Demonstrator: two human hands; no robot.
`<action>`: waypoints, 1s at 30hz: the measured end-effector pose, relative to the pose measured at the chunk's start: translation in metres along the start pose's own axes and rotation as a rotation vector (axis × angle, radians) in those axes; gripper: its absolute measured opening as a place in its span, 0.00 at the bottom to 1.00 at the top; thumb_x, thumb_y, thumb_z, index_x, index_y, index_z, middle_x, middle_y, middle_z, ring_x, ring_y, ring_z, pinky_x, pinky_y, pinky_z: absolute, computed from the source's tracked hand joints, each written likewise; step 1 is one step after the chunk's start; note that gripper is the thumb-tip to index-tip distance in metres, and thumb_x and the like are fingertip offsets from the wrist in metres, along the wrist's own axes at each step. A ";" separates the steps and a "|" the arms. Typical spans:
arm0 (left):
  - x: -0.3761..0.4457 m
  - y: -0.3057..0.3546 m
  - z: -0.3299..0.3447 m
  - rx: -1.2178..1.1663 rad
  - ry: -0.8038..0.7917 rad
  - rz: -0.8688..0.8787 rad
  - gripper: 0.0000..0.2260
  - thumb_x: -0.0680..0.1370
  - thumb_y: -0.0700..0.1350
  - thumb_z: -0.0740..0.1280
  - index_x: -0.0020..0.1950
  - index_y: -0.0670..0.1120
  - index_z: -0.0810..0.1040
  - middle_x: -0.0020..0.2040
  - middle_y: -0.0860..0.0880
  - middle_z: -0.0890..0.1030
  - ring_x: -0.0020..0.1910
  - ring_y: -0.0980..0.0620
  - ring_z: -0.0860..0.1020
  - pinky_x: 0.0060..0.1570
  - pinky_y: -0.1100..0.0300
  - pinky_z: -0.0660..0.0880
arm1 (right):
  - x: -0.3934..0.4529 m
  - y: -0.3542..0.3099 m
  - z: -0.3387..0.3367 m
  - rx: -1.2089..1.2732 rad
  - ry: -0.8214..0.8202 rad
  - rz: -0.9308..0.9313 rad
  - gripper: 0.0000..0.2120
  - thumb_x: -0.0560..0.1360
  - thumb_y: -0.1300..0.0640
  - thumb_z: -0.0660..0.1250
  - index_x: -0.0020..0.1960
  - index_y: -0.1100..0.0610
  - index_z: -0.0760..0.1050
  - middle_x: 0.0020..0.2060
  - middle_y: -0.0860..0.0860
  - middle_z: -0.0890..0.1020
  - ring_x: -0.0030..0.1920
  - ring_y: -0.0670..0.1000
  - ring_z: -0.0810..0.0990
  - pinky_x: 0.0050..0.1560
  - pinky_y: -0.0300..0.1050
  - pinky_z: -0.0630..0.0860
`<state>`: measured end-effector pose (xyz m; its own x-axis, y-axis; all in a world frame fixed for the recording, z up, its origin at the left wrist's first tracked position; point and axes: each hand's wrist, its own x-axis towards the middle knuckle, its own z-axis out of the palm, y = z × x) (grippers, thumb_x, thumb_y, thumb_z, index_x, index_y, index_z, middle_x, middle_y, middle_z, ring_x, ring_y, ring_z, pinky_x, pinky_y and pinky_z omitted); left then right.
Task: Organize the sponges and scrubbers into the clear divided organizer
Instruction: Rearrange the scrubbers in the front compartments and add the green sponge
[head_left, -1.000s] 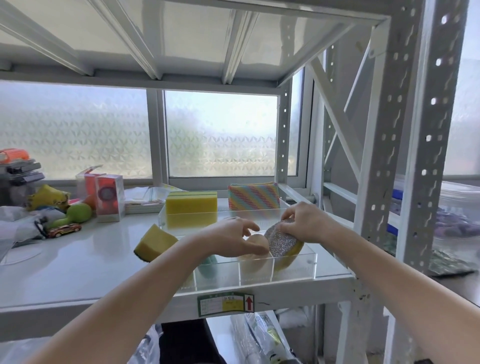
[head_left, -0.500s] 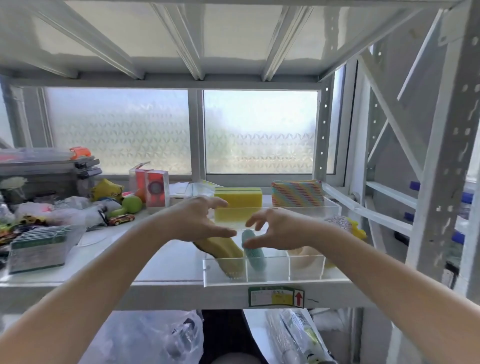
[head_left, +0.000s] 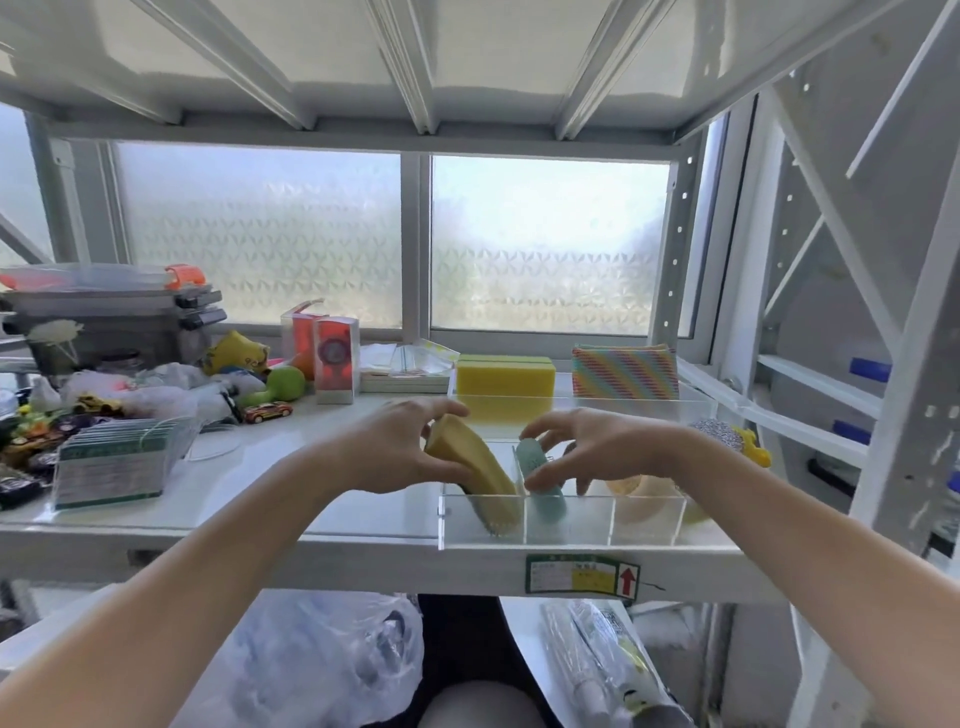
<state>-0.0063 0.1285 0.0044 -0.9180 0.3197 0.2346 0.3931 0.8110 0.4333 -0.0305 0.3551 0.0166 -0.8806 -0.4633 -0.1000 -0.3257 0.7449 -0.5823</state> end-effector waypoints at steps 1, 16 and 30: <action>0.001 0.001 0.000 -0.013 0.003 0.007 0.33 0.66 0.58 0.74 0.69 0.55 0.68 0.60 0.51 0.76 0.58 0.51 0.74 0.61 0.54 0.72 | 0.000 0.000 -0.001 -0.022 0.019 0.000 0.30 0.70 0.53 0.73 0.70 0.55 0.67 0.60 0.52 0.76 0.44 0.48 0.80 0.36 0.36 0.76; 0.012 0.004 0.003 -0.038 0.103 0.046 0.34 0.63 0.55 0.77 0.65 0.51 0.69 0.56 0.50 0.76 0.53 0.50 0.76 0.59 0.53 0.74 | 0.003 0.001 -0.004 -0.179 0.010 0.057 0.30 0.70 0.50 0.73 0.68 0.55 0.69 0.59 0.56 0.79 0.50 0.53 0.82 0.46 0.41 0.81; 0.007 -0.008 0.004 -0.043 0.010 -0.022 0.29 0.62 0.58 0.76 0.60 0.54 0.74 0.49 0.51 0.80 0.49 0.51 0.79 0.56 0.51 0.76 | 0.009 0.000 -0.007 -0.159 0.033 0.049 0.28 0.72 0.52 0.70 0.69 0.55 0.68 0.57 0.58 0.80 0.39 0.47 0.80 0.40 0.39 0.79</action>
<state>-0.0161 0.1256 -0.0008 -0.9261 0.2965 0.2332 0.3746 0.7958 0.4758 -0.0407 0.3544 0.0213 -0.9067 -0.4104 -0.0972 -0.3301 0.8341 -0.4419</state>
